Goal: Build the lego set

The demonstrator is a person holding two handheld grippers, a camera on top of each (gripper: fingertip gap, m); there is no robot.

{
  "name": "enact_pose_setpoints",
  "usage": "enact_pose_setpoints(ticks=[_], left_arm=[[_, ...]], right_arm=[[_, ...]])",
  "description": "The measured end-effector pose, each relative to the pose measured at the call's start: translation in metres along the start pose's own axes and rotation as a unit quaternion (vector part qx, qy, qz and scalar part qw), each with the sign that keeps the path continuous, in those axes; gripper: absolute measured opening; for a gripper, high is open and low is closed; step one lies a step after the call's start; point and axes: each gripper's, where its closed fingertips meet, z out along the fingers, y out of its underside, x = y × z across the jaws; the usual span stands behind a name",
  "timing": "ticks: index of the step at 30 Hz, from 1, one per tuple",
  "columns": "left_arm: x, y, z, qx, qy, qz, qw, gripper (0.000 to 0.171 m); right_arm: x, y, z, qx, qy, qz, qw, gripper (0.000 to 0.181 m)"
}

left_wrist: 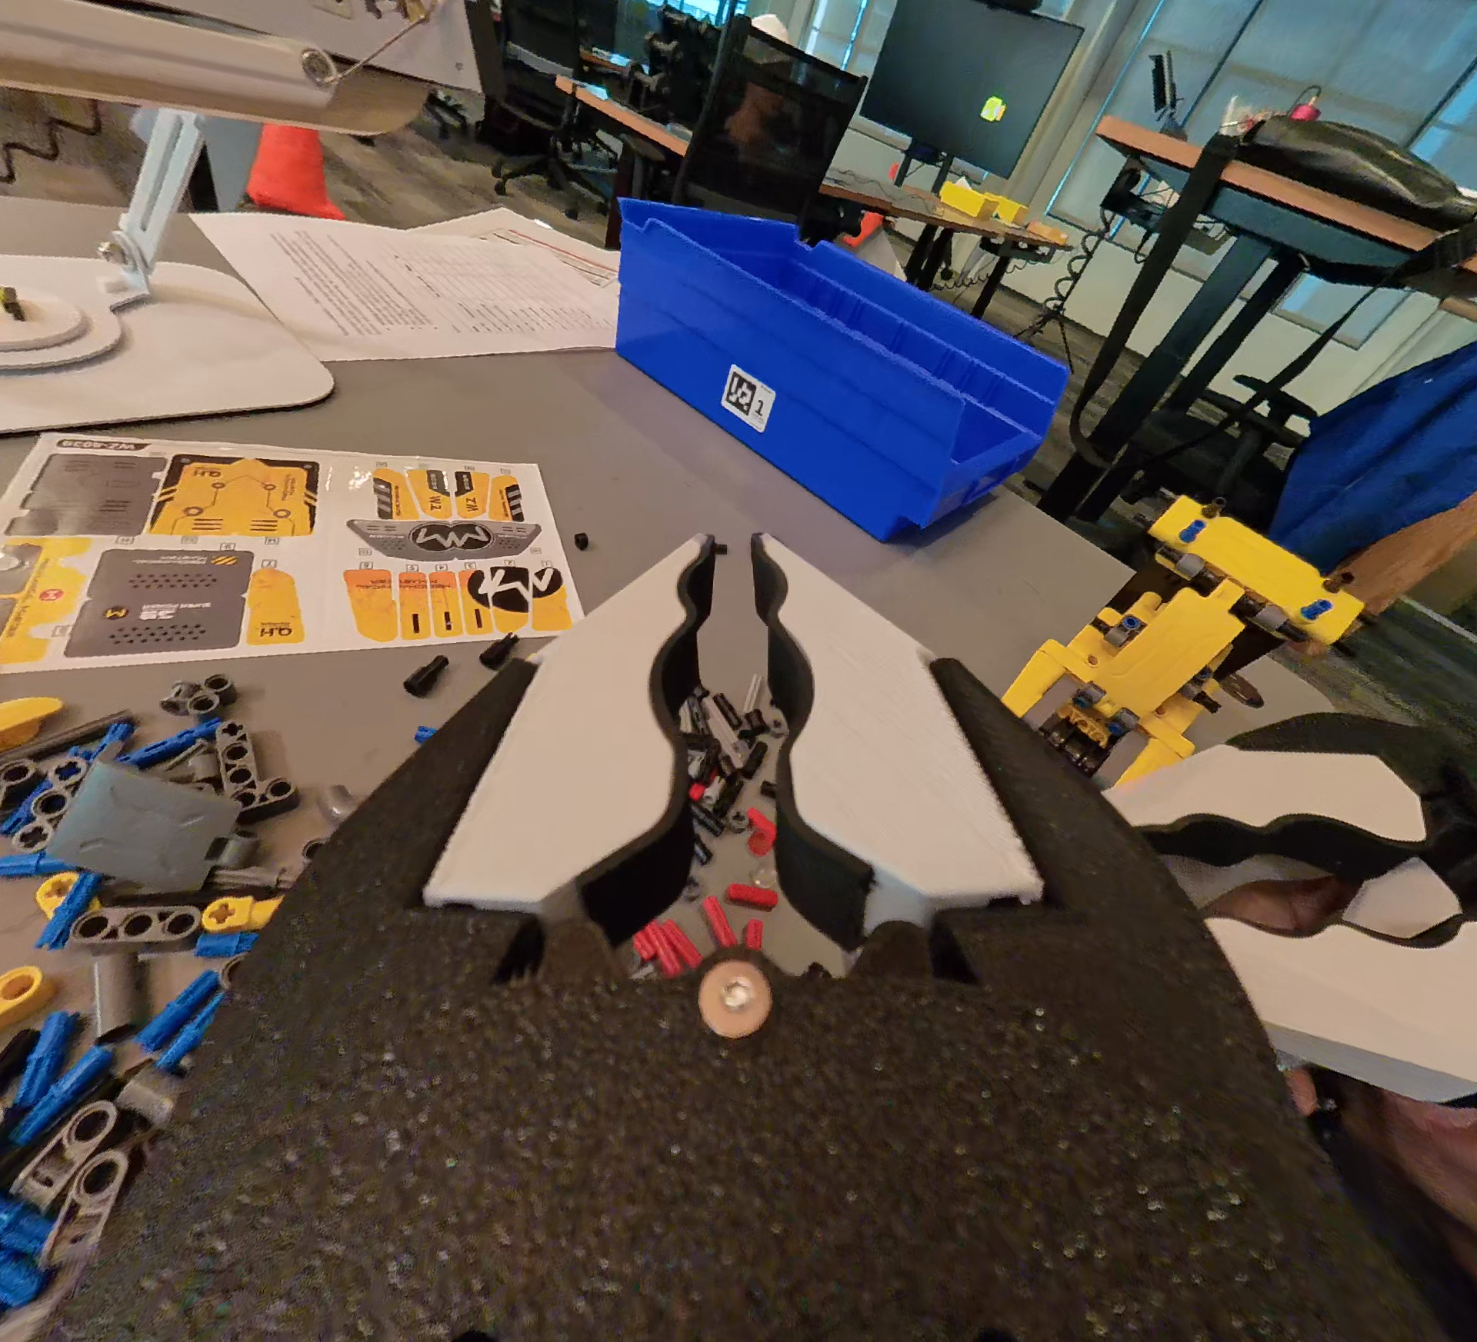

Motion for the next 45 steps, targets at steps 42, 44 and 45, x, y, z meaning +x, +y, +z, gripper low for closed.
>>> enact_pose_setpoints(ticks=[42,44,45], left_arm=[[-0.155,-0.085,-0.145,0.086,-0.310,-0.018,0.947,0.000],[-0.140,-0.087,-0.136,0.096,-0.255,-0.026,0.962,0.001],[-0.133,-0.088,-0.132,0.105,-0.226,-0.029,0.968,0.002]], right_arm=[[-0.003,-0.024,-0.021,0.096,0.006,-0.023,0.995,0.016],[-0.003,-0.024,-0.021,0.095,0.009,-0.028,0.995,0.016],[-0.004,-0.023,-0.020,0.092,0.009,-0.029,0.995,0.016]])
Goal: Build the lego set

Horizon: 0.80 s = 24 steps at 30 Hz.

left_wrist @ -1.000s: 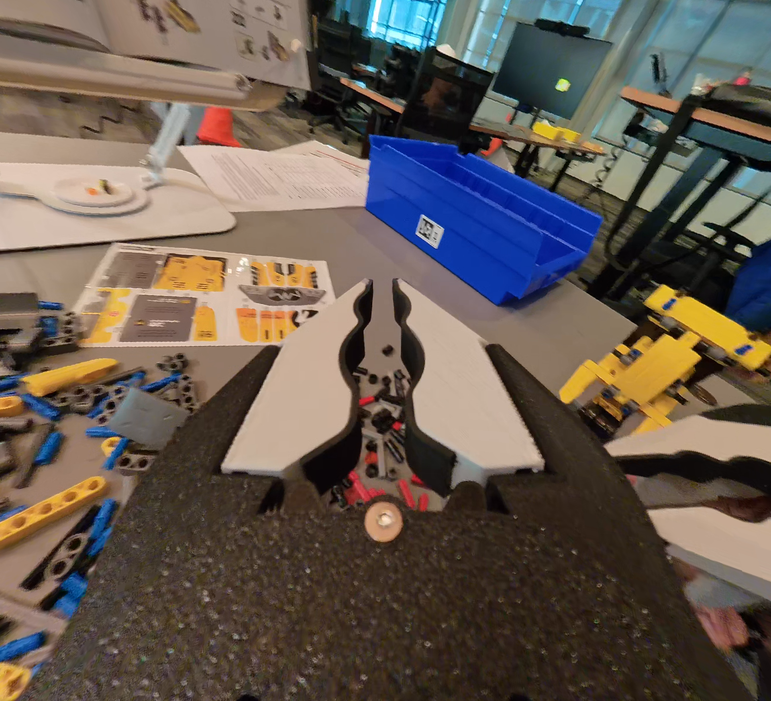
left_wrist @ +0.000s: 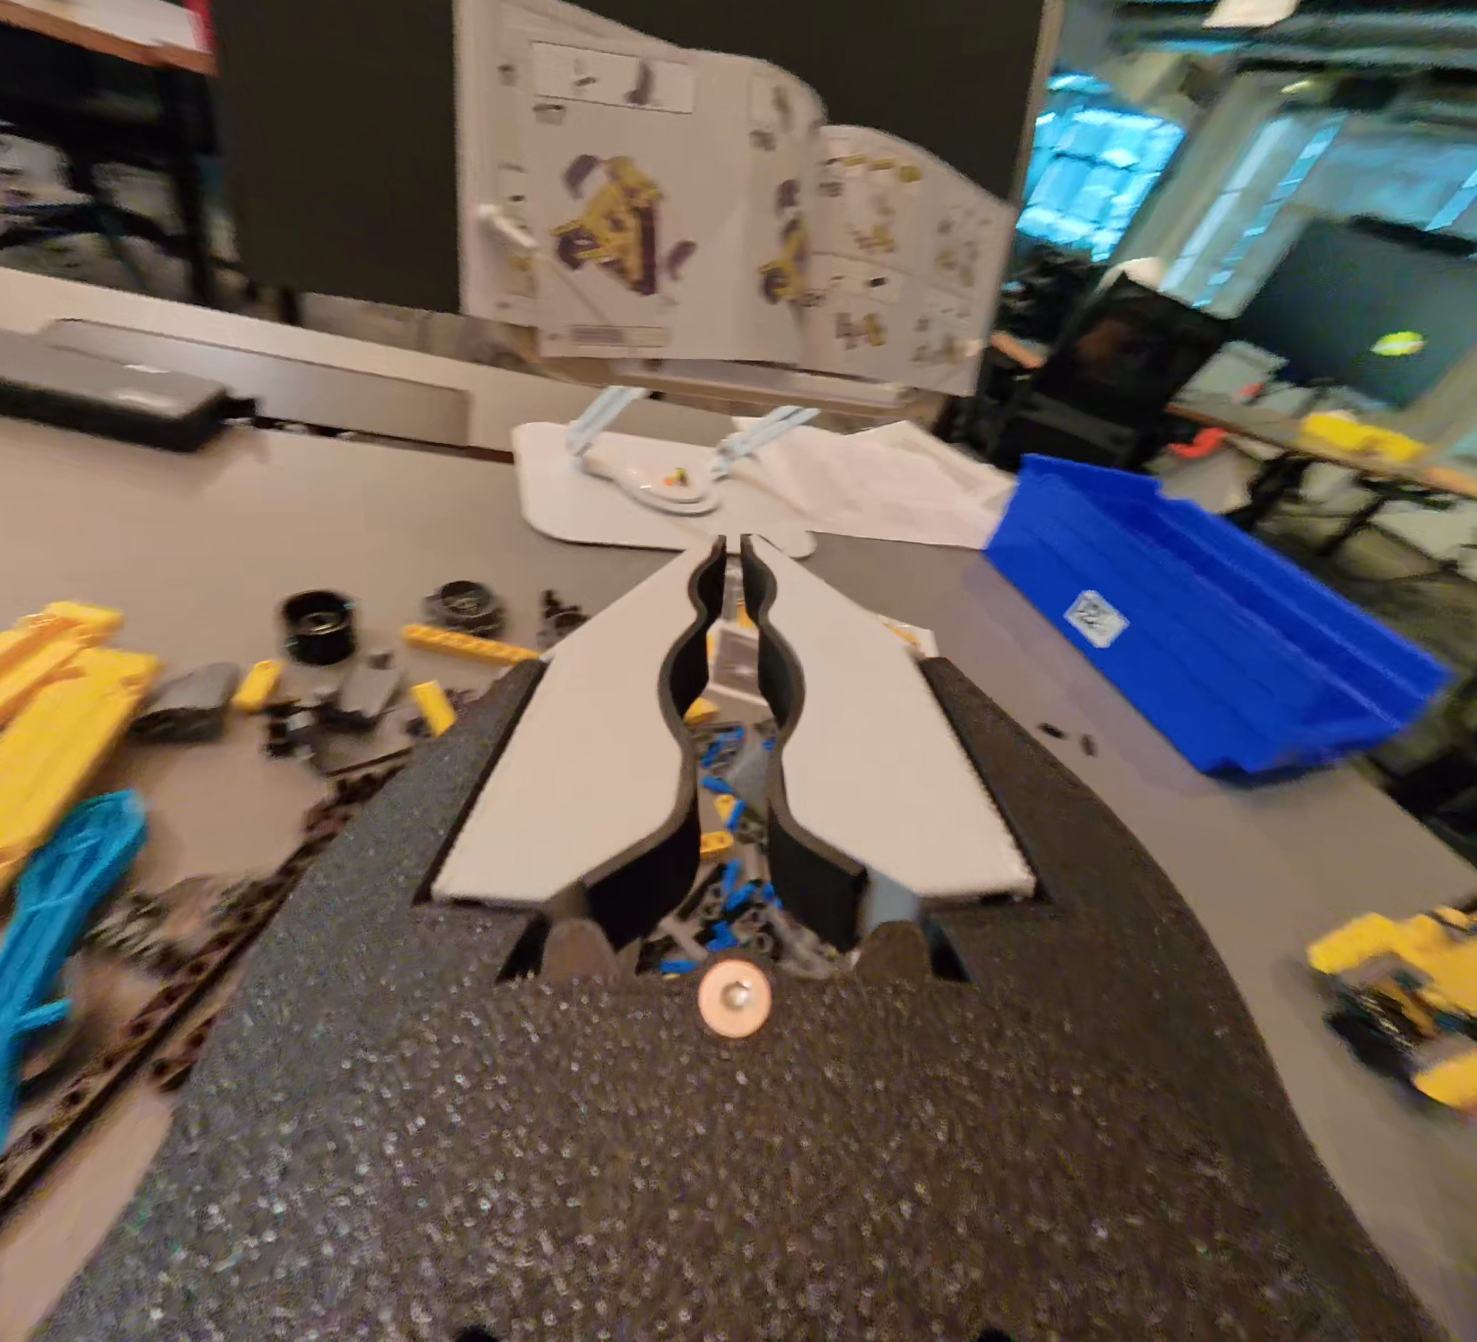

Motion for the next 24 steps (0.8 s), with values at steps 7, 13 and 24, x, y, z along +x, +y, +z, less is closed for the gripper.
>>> enact_pose_setpoints(ticks=[7,13,24], left_arm=[[-0.004,0.002,-0.001,-0.006,0.004,0.002,1.000,0.036],[-0.003,0.009,0.002,-0.018,0.008,0.012,1.000,0.038],[0.141,0.087,0.032,-0.109,0.194,0.016,0.975,0.036]], right_arm=[[0.001,-0.001,-0.001,0.004,-0.003,0.009,1.000,0.016],[0.000,-0.002,-0.002,0.008,-0.005,0.007,1.000,0.016],[-0.001,-0.001,-0.001,0.004,-0.009,0.007,1.000,0.016]])
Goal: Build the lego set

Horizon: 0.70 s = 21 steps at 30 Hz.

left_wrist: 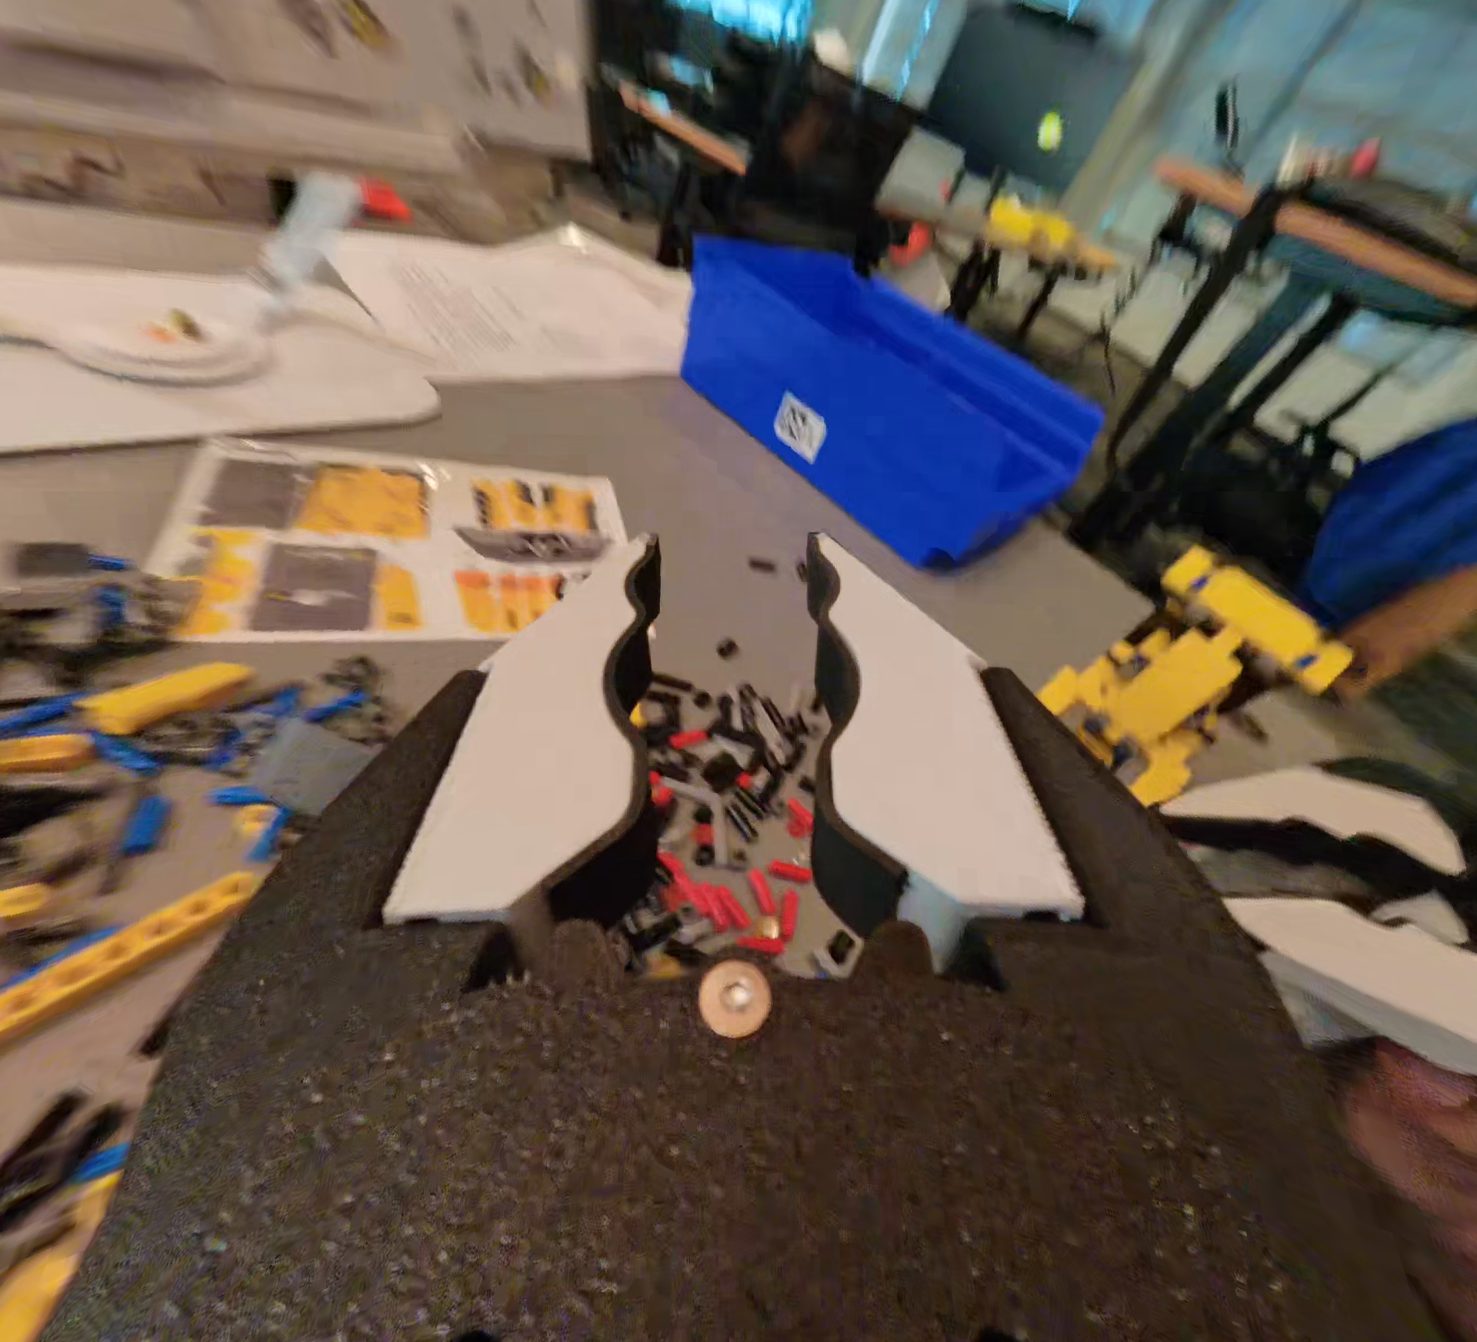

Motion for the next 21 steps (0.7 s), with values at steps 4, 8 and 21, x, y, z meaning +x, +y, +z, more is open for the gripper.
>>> enact_pose_setpoints(ticks=[4,8,21], left_arm=[[0.034,0.044,0.032,-0.058,0.046,-0.014,0.997,0.034],[0.047,0.058,0.039,-0.075,0.063,0.004,0.995,0.031],[0.052,0.056,0.036,-0.067,0.092,-0.013,0.993,0.030]], right_arm=[[0.000,-0.002,-0.002,0.009,0.000,0.000,1.000,0.016],[0.000,-0.001,-0.001,0.004,-0.007,0.008,1.000,0.016],[0.001,0.003,0.003,-0.011,-0.023,0.032,0.999,0.016]])
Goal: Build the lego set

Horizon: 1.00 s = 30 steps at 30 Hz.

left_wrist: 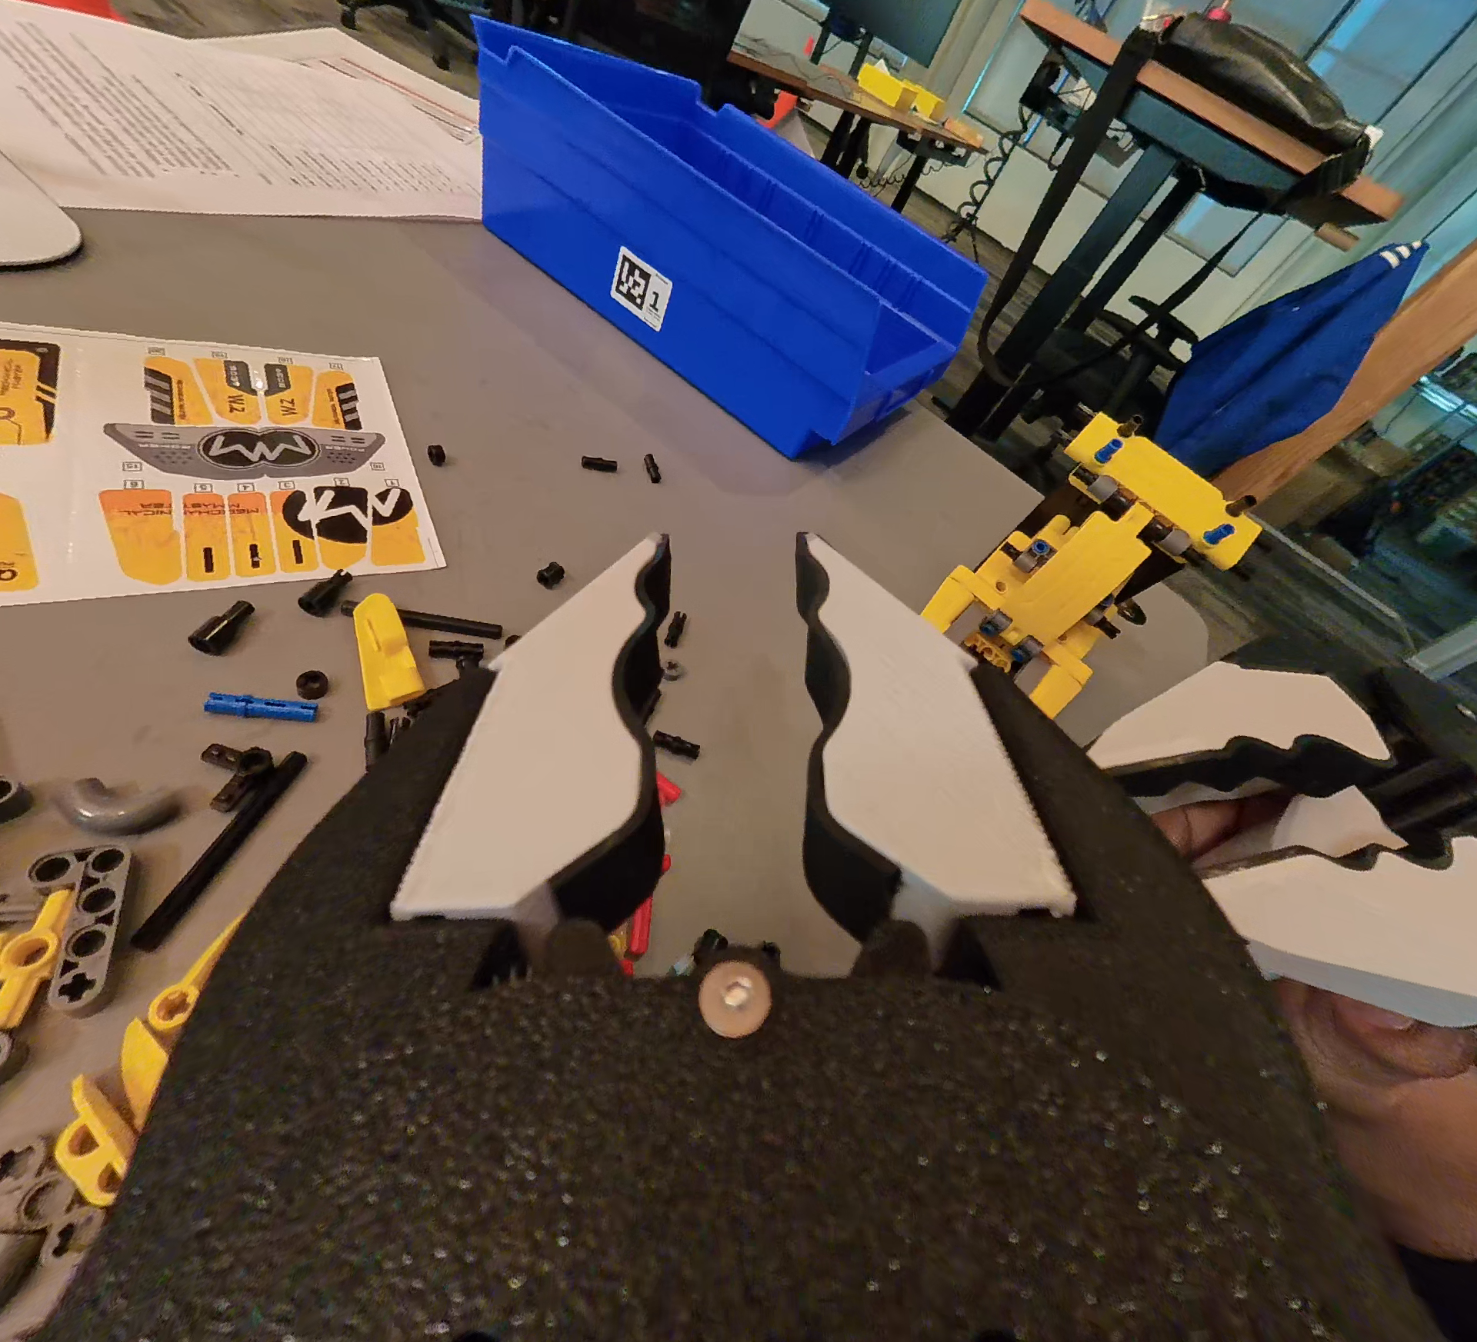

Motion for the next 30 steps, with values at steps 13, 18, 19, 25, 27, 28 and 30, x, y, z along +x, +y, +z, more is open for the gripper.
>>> enact_pose_setpoints(ticks=[13,18,19,25,27,28,30], left_arm=[[-0.0017,-0.0021,-0.0021,0.007,0.004,-0.012,1.000,0.030],[-0.0031,0.0011,-0.0006,-0.002,-0.025,0.042,0.999,0.031],[-0.0025,0.0023,0.0000,-0.005,-0.025,0.047,0.999,0.031],[-0.0023,0.0035,0.0007,-0.008,-0.027,0.055,0.998,0.031],[-0.0024,0.0032,0.0004,-0.008,-0.026,0.051,0.998,0.031],[-0.0024,0.0032,0.0004,-0.007,-0.025,0.050,0.998,0.031],[-0.0024,0.0032,0.0004,-0.007,-0.024,0.050,0.998,0.031]], right_arm=[[-0.0011,-0.0015,-0.0010,0.006,0.001,-0.007,1.000,0.017],[-0.0010,-0.0010,-0.0006,0.004,0.001,-0.007,1.000,0.016],[-0.0011,-0.0009,-0.0005,0.004,0.002,-0.007,1.000,0.016],[-0.0012,-0.0011,-0.0007,0.004,0.001,-0.007,1.000,0.016],[-0.0013,-0.0013,-0.0008,0.005,0.001,-0.007,1.000,0.016],[-0.0013,-0.0013,-0.0009,0.005,0.001,-0.007,1.000,0.016],[-0.0014,-0.0014,-0.0010,0.005,0.001,-0.008,1.000,0.016]])
